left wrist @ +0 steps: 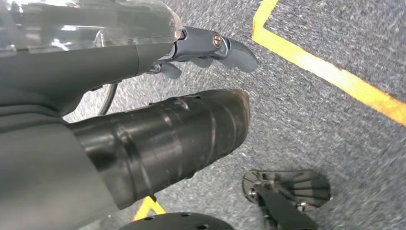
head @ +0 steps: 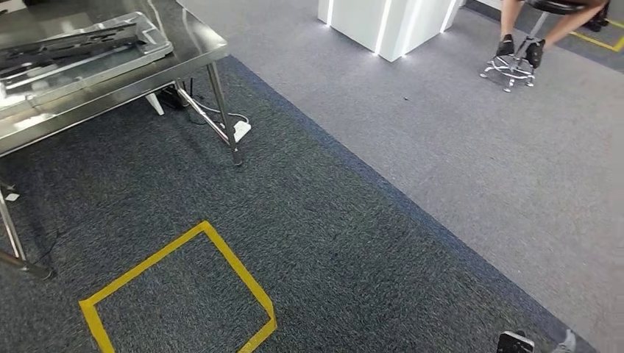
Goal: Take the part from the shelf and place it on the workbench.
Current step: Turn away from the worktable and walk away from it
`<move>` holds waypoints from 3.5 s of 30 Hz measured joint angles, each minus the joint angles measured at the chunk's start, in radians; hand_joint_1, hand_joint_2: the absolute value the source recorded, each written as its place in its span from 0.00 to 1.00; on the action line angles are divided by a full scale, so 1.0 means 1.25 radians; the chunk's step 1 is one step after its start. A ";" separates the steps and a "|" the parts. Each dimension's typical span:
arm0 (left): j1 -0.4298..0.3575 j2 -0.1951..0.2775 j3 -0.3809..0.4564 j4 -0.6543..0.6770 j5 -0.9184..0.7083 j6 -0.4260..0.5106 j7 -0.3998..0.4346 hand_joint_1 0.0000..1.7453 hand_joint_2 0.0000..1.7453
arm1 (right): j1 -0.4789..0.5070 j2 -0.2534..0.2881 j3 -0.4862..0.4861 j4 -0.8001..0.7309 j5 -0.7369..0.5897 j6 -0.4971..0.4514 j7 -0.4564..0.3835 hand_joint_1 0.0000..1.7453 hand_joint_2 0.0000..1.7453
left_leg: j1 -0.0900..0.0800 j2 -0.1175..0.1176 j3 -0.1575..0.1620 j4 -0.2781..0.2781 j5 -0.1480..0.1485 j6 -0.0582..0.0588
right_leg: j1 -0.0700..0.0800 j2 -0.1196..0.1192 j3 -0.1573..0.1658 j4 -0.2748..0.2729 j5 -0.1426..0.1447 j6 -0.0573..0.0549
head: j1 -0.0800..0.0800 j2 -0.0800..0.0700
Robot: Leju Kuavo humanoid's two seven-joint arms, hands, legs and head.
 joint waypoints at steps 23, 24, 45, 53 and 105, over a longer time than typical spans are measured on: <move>0.004 -0.001 0.038 0.000 0.022 0.015 0.015 0.00 0.00 | -0.168 -0.001 -0.621 0.486 0.532 -0.100 0.246 0.00 0.00 | 0.001 -0.055 -0.024 0.080 -0.041 -0.035 | 0.006 0.058 0.121 -0.213 0.095 -0.039 | -0.002 0.000; 0.004 -0.001 0.041 0.000 0.023 0.016 0.015 0.00 0.00 | -0.176 0.004 -0.678 0.501 0.626 -0.101 0.314 0.00 0.00 | 0.001 -0.071 -0.002 0.023 -0.013 -0.031 | 0.005 0.072 0.119 -0.209 0.094 -0.034 | -0.002 0.000; -0.006 -0.002 0.045 0.000 0.000 0.024 0.015 0.00 0.00 | -0.220 -0.013 -0.776 0.804 0.852 -0.105 0.272 0.00 0.00 | -0.002 0.024 -0.001 0.075 -0.074 -0.039 | 0.007 -0.021 0.130 -0.219 0.091 -0.046 | 0.001 0.000; 0.000 -0.003 0.046 0.000 0.005 0.017 0.006 0.00 0.00 | -0.229 -0.025 -0.774 0.847 0.862 -0.106 0.260 0.00 0.00 | 0.007 -0.049 -0.028 0.078 -0.022 -0.043 | 0.007 0.064 0.127 -0.202 0.084 -0.043 | 0.001 0.000; -0.004 -0.003 0.050 0.000 0.004 0.027 0.003 0.00 0.00 | -0.229 -0.047 -0.743 0.901 0.874 -0.095 0.296 0.00 0.00 | -0.003 0.057 0.012 0.038 -0.042 -0.036 | 0.010 -0.035 0.120 -0.209 0.092 -0.041 | 0.005 0.000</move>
